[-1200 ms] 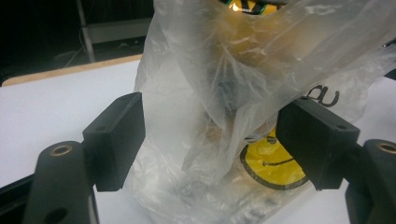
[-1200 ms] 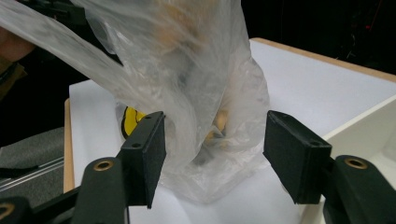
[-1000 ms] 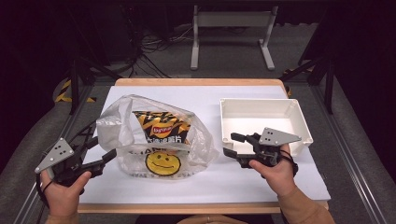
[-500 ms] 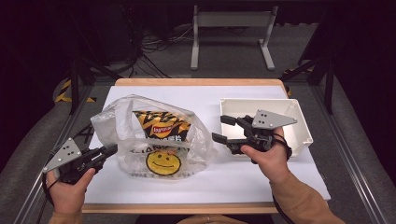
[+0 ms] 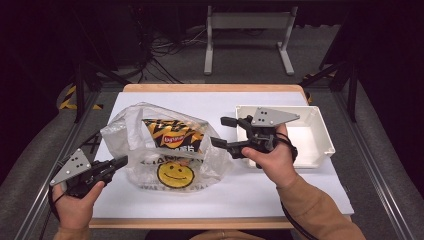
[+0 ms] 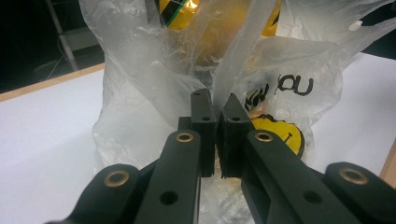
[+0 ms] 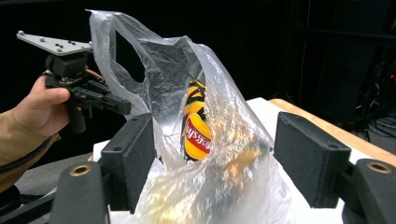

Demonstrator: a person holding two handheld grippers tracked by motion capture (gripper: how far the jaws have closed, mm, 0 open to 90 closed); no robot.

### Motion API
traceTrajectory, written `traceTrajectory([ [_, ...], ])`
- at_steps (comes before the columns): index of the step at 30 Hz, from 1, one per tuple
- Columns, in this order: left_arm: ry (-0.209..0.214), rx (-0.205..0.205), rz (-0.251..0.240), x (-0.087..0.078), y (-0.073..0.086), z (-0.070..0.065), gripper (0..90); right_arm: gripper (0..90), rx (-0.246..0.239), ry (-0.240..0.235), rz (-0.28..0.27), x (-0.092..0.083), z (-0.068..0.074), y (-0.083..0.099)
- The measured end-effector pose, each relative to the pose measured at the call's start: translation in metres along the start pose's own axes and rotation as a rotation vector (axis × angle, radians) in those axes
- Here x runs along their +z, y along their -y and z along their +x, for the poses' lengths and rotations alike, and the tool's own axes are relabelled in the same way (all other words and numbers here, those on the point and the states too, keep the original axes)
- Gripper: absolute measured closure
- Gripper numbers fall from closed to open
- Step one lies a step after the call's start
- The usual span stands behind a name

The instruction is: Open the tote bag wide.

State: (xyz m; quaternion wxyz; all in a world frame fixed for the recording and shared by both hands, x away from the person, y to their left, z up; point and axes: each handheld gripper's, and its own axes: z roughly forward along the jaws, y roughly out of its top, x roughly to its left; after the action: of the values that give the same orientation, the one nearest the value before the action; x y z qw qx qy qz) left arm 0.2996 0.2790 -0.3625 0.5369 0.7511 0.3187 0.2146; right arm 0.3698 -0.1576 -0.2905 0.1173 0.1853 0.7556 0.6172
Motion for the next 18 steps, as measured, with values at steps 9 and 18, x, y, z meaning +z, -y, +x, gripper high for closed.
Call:
traceTrajectory([
  [9, 0.007, 0.016, -0.001, 0.000, -0.001, -0.002, 87.1, 24.2, 0.010, 0.007, 0.062, 0.021, 0.000, 0.004],
  [18, 0.021, 0.032, -0.003, 0.001, -0.001, -0.004, 87.0, 21.3, 0.026, 0.025, 0.090, 0.033, -0.006, 0.008],
])
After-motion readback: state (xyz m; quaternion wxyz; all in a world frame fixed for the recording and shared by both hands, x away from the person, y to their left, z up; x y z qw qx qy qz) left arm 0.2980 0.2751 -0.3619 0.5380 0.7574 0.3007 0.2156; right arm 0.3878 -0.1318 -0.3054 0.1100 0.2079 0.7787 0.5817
